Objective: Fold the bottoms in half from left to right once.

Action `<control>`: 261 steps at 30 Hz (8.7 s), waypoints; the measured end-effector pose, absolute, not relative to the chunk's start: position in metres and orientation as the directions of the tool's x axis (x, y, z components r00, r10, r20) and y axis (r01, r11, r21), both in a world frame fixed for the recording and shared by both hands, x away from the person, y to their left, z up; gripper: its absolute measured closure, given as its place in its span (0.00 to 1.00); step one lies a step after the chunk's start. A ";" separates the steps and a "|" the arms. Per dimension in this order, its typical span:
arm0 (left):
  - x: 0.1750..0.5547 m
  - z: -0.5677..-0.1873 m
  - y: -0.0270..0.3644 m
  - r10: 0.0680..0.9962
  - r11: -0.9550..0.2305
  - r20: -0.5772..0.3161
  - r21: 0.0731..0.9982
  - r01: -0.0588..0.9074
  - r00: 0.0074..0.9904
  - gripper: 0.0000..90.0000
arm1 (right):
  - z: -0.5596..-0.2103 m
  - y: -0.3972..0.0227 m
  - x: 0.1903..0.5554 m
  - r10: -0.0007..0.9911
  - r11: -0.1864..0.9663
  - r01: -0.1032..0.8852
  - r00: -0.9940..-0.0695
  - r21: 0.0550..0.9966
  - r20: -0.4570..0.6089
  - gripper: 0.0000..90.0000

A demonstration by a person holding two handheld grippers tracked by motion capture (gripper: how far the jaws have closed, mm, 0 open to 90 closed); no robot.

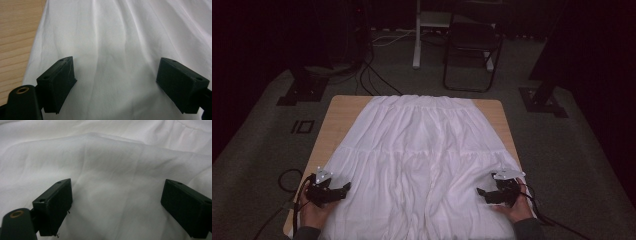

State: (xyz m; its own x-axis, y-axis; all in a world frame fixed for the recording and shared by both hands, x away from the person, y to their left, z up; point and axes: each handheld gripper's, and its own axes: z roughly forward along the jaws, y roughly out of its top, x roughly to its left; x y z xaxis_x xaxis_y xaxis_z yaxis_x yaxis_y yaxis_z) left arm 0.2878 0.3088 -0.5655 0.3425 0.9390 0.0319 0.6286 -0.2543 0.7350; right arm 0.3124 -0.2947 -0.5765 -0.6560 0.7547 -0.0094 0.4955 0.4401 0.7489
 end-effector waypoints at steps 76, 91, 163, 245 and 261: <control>0.303 -0.517 0.422 0.978 -0.074 0.183 0.747 0.661 -0.097 0.96 | -0.575 -0.298 0.312 0.737 0.435 0.471 -0.676 0.768 -0.003 0.28; 0.273 -0.470 0.381 0.983 -0.143 0.185 0.799 0.583 -0.013 0.96 | -0.575 -0.299 0.314 0.752 0.422 0.482 -0.659 0.768 0.000 0.27; 0.253 -0.474 0.104 0.522 -0.462 -0.084 0.809 0.364 0.849 0.55 | -0.526 -0.245 0.297 0.753 0.356 0.452 -0.657 0.818 0.036 0.53; 0.417 -0.528 0.197 0.930 -0.342 0.161 0.709 0.617 0.331 0.57 | -0.540 -0.248 0.438 0.919 0.298 0.612 -0.391 0.732 -0.047 0.71; 0.237 -0.517 0.240 0.889 -0.293 0.003 0.771 0.565 0.457 0.42 | -0.545 -0.229 0.283 0.757 0.471 0.471 -0.650 0.746 -0.068 0.50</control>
State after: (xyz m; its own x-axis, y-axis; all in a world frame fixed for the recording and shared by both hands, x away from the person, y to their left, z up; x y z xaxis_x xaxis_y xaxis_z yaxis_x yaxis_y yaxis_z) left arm 0.2372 0.2404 -0.5167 0.4575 0.8892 0.0028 0.5652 -0.2932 0.7711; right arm 0.2831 -0.2289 -0.5448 -0.6501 0.7568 -0.0681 0.4705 0.4713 0.7460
